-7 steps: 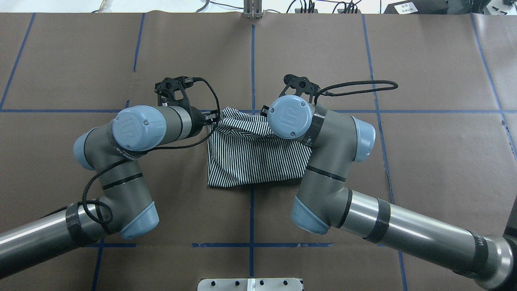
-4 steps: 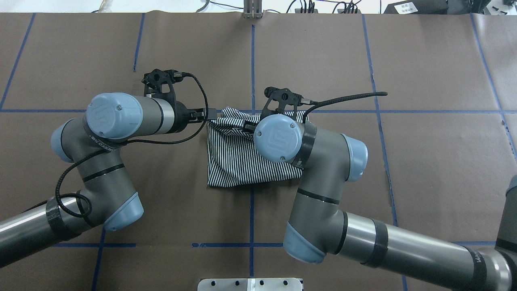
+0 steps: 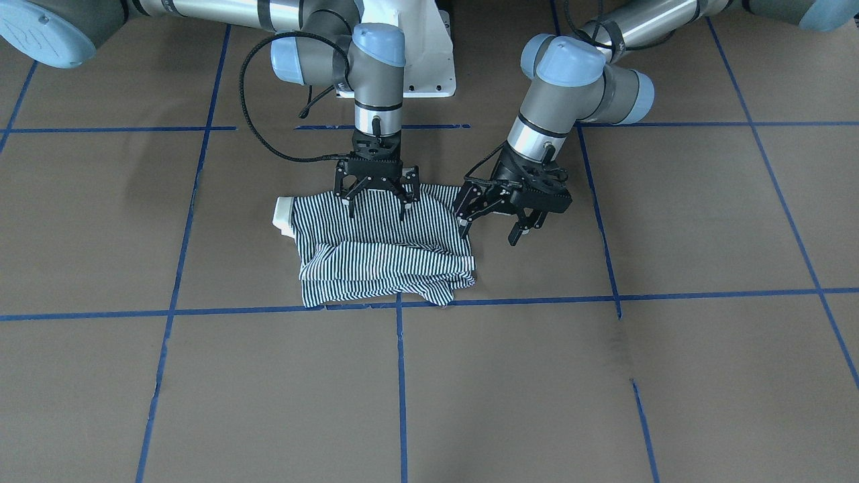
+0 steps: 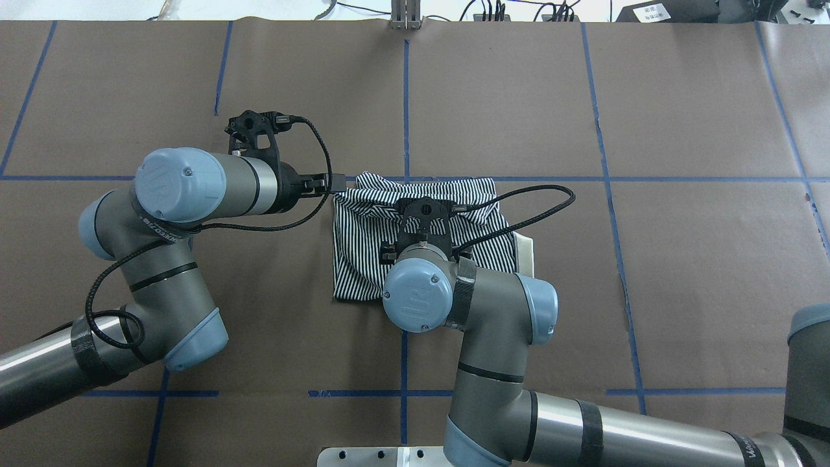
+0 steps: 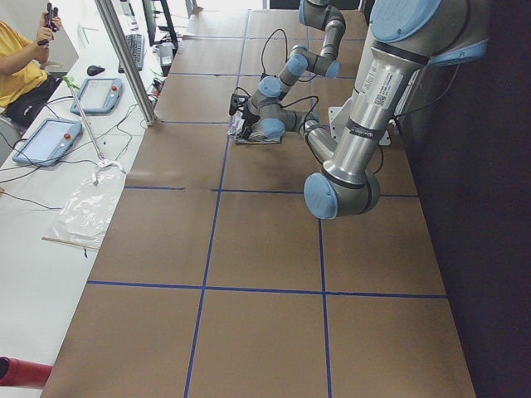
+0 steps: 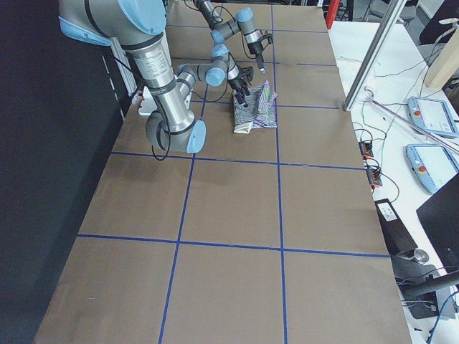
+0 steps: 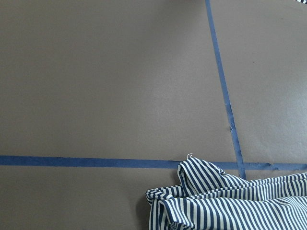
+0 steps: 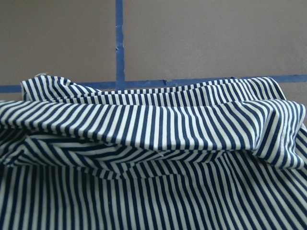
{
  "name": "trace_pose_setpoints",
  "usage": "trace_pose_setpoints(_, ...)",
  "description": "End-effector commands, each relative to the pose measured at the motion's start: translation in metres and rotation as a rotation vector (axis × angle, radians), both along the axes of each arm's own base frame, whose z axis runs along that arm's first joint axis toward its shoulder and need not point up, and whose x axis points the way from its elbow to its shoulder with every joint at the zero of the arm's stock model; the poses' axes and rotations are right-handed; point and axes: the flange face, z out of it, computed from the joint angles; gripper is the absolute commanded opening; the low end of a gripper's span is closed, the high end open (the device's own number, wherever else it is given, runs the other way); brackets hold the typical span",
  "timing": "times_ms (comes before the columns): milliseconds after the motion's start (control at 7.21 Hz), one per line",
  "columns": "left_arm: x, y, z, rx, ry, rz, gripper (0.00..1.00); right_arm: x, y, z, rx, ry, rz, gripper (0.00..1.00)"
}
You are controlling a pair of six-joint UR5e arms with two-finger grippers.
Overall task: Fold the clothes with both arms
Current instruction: 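Release the right gripper and press it on the fold while the left gripper holds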
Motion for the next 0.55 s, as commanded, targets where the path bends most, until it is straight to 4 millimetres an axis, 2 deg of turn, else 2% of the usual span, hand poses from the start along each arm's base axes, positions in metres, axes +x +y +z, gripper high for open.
trace_pose_setpoints(0,-0.001,0.001,-0.001,0.001,0.003,-0.001,1.00,-0.002,-0.019,0.012,0.012,0.051,0.013,1.00)
trace_pose_setpoints(416,-0.006,0.004,-0.009,0.008,0.018,0.000,1.00,-0.001,-0.086,0.020,-0.001,0.124,0.066,1.00)
